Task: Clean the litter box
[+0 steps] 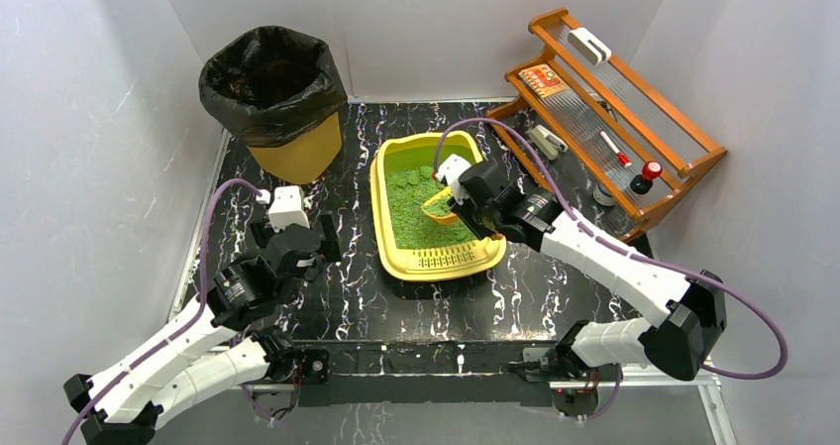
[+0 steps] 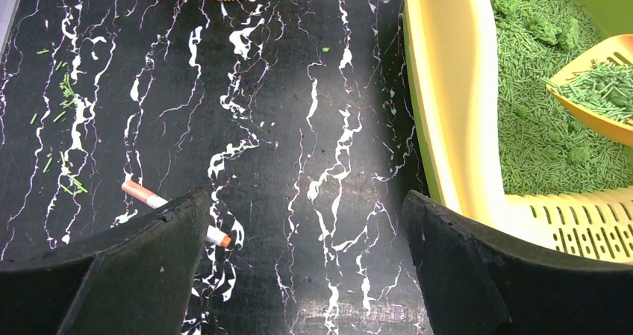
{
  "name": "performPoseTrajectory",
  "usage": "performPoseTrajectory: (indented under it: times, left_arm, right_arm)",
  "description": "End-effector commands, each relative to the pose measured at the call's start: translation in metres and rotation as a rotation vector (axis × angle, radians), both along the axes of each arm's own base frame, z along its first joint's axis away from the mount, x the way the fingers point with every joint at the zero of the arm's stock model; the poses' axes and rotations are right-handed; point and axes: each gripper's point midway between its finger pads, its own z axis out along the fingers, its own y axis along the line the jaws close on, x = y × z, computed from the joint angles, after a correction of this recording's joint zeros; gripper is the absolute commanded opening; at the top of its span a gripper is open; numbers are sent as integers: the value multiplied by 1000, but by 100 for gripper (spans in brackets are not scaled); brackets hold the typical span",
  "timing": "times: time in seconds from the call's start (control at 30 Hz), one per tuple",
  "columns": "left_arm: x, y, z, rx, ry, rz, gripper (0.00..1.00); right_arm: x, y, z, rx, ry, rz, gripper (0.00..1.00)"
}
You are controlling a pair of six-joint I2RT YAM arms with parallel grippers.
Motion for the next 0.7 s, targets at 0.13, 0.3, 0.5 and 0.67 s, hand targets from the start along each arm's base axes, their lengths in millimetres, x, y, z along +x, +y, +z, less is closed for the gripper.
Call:
performPoseTrajectory:
  times: [0.13,0.3,0.5,0.67]
  left_arm:
    - [0,4,11,-20,-32,20,98]
    - [0,3,10,-25,-30,16,98]
    - [0,2,9,-21,-24,14,98]
    - [0,2,9,-20,-22,12,98]
  right_arm:
    - [-1,9,27,137,-19,-75,0]
    - [-3,13,25,191,21,-145,0]
    - [-7,25,20,315,87,-222,0]
    - [-9,34,15,469,145,-301,0]
